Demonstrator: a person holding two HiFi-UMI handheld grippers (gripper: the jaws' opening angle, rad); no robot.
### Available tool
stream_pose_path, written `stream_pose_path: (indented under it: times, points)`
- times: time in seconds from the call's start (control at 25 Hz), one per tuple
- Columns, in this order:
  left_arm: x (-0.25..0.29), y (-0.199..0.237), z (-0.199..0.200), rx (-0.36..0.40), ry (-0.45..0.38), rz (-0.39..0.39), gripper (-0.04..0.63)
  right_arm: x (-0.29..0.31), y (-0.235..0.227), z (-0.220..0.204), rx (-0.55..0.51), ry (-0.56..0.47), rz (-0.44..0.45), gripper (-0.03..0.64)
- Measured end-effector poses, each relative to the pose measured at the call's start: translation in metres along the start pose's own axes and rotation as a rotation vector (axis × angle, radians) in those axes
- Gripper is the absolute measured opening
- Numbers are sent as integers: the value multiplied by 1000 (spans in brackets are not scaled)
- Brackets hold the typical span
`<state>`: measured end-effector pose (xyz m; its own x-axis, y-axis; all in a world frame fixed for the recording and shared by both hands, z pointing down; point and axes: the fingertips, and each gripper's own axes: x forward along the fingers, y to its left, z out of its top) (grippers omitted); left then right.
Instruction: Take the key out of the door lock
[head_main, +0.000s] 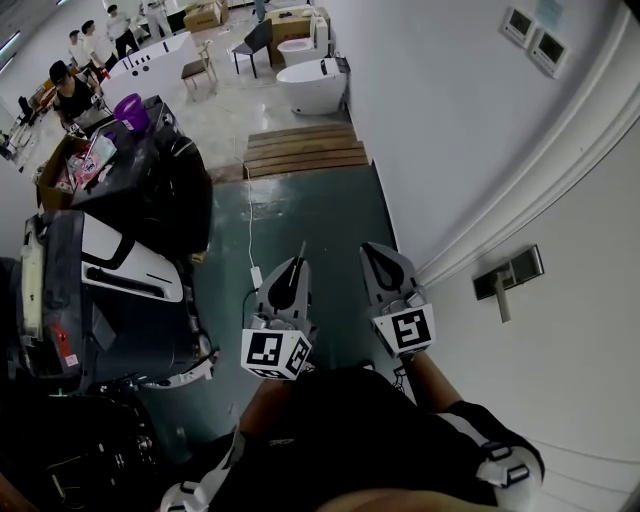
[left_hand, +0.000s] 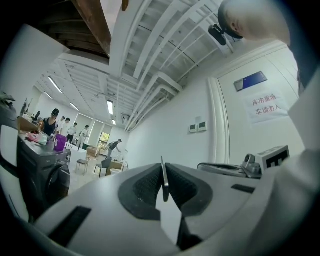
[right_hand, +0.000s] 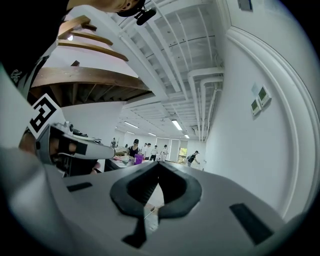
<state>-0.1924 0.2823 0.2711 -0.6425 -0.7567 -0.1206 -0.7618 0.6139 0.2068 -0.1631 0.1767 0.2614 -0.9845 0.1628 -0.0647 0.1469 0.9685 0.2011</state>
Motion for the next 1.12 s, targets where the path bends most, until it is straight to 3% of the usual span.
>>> stream_pose_path:
  times: [0.76, 1.12]
  points:
    - [-2, -13, -8, -2, 1, 6, 37, -13, -2, -11, 45, 9, -14, 9]
    - [-1, -12, -6, 19, -3, 10, 37, -12, 0, 0, 69, -22, 22, 8]
